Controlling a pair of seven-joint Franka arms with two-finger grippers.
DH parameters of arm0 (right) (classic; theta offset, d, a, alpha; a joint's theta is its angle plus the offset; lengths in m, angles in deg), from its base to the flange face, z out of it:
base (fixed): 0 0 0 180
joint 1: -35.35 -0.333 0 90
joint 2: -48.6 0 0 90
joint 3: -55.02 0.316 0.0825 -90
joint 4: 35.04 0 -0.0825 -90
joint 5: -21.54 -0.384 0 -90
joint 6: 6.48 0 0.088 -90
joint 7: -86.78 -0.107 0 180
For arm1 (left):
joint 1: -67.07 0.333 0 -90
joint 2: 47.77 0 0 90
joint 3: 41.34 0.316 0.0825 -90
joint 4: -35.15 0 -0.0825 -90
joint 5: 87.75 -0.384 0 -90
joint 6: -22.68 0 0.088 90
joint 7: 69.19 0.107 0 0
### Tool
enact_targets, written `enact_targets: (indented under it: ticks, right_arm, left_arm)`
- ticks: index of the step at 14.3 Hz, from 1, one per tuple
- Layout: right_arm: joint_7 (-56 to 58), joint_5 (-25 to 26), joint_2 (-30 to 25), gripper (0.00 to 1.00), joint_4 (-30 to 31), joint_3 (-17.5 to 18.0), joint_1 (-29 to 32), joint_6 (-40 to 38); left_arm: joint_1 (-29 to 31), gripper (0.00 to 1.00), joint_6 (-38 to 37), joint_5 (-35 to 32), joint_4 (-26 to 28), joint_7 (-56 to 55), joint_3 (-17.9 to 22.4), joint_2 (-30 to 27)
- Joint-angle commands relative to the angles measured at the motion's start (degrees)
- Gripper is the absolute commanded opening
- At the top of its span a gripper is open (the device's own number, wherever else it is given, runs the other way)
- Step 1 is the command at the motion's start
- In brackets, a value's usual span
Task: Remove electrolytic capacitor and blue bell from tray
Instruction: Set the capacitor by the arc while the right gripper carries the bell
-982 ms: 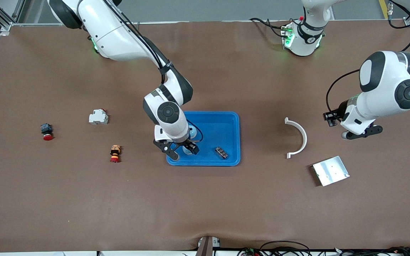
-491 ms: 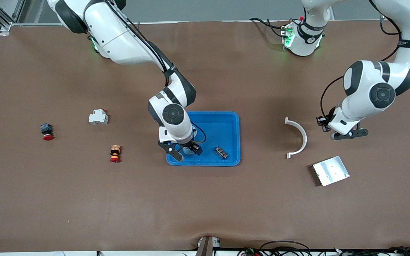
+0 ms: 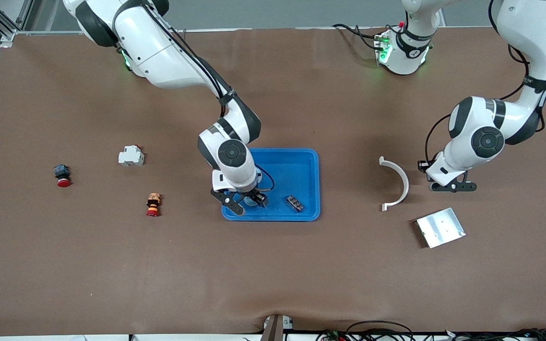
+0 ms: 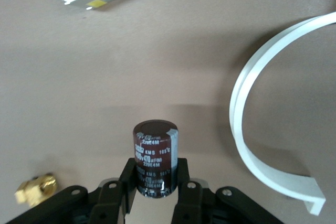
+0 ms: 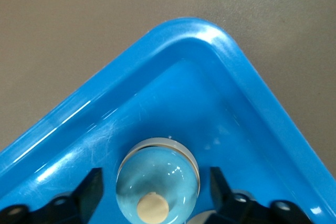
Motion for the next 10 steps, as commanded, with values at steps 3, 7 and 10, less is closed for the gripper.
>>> enact_targets:
  ticks: [3,7,10]
  right_arm:
    - [-2.4,1.22,0.74,0.0,-1.6,-0.61,-0.96,-0.22]
    - [-2.22,1.22,0.65,0.0,-1.6,-0.52,-0.96,-0.48]
    - [-1.79,1.13,-0.14,0.0,-1.77,-0.52,-0.26,-1.1]
  left_arm:
    - [0.38,0.0,2.78,-3.01,-3.06,0.85,-0.6,4.4]
    - [0.2,0.0,2.96,-3.45,-6.58,0.85,-0.51,8.53]
    - [0.38,0.0,5.5,-3.71,-7.19,0.85,-0.34,10.64]
